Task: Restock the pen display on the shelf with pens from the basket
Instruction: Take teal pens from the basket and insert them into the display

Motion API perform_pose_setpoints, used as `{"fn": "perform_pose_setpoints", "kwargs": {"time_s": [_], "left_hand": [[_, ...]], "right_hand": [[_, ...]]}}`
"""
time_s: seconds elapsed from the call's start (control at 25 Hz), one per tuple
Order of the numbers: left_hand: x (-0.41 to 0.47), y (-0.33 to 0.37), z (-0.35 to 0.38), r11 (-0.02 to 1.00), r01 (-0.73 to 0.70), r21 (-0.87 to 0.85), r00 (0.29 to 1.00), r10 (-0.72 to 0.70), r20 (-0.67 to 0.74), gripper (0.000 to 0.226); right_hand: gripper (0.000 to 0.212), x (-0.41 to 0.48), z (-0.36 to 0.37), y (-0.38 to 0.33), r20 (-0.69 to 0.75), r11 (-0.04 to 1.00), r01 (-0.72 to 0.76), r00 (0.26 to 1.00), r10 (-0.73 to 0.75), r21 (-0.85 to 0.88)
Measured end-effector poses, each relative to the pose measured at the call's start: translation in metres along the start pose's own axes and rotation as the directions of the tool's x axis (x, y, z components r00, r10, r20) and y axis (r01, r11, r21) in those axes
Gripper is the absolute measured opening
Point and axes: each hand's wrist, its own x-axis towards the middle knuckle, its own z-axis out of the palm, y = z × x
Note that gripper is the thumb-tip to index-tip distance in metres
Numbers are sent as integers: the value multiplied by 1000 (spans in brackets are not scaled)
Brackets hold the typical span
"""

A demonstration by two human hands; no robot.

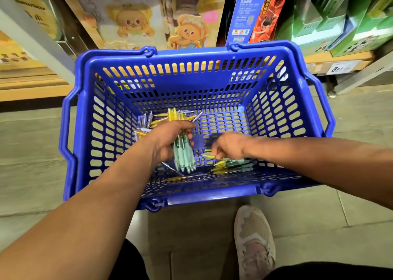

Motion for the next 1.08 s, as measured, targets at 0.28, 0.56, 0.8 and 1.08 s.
{"fn": "perform_pose_setpoints", "kwargs": {"time_s": [0.28,0.56,0.8,1.08], "left_hand": [[-4,-1,16,998,5,-60,997,0,72,24],[-73,-23,29,945,-219,-242,962,168,-214,15],[-183,29,44,950,-253,-184,950,208,-232,28],[-379,111,87,945,-196,-261,980,181,-80,23]], "right_hand": [[8,-6,-38,2,-41,560,-37,991,126,828],[6,-80,-71,-35,-190,372,112,965,179,921],[8,-197,-121,-90,-218,204,175,952,214,963],[8,-370,-215,-169,-228,73,217,950,214,973]]}}
